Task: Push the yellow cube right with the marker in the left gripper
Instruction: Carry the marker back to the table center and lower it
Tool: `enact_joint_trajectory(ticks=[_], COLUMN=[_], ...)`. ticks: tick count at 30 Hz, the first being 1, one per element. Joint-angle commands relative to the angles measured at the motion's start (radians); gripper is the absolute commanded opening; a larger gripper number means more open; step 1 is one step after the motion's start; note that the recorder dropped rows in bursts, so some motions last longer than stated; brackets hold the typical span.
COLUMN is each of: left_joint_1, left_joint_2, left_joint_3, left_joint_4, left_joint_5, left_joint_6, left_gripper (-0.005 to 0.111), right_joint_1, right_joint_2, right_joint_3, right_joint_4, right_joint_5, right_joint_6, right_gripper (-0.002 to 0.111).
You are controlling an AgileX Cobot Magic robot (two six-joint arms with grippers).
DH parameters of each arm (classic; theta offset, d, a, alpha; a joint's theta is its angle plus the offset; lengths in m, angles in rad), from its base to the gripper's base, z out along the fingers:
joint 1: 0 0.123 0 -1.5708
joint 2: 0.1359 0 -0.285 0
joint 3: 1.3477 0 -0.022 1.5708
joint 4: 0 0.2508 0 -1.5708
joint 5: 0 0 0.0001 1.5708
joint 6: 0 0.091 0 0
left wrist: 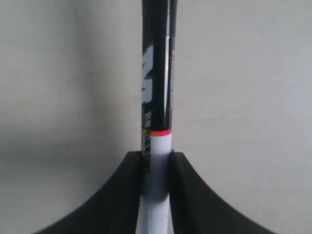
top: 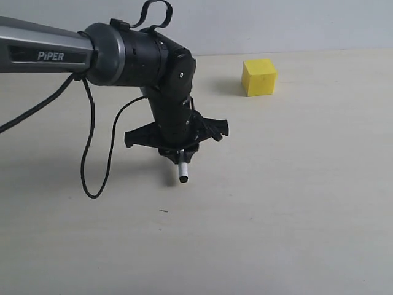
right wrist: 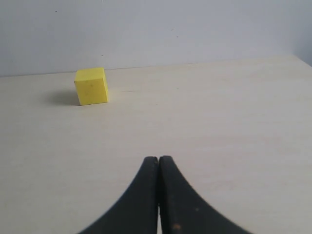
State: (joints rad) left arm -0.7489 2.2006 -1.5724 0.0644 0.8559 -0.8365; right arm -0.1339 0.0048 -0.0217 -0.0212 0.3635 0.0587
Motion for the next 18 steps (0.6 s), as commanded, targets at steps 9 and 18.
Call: enact_joint_trajectory(ticks=[9,18], left_joint_1=[0.007,0.007], left_joint_2=[0.039,0.039], left_joint_3=[-0.009,-0.009], left_joint_4=[0.002,0.023], left_joint_5=[0.025,0.031], left_joint_6=[-0.026,-0.031], left_gripper=[0.004,0.061], right_joint_1=[0.001,0.001], right_joint_2=[-0.005,-0.005], right_joint_3=[0.004,0.004], right_joint_4=[-0.005,-0.005], right_joint_5=[-0.006,-0.006], right_joint_6=[-0.005,-0.005], right_gripper=[0.0,0.0])
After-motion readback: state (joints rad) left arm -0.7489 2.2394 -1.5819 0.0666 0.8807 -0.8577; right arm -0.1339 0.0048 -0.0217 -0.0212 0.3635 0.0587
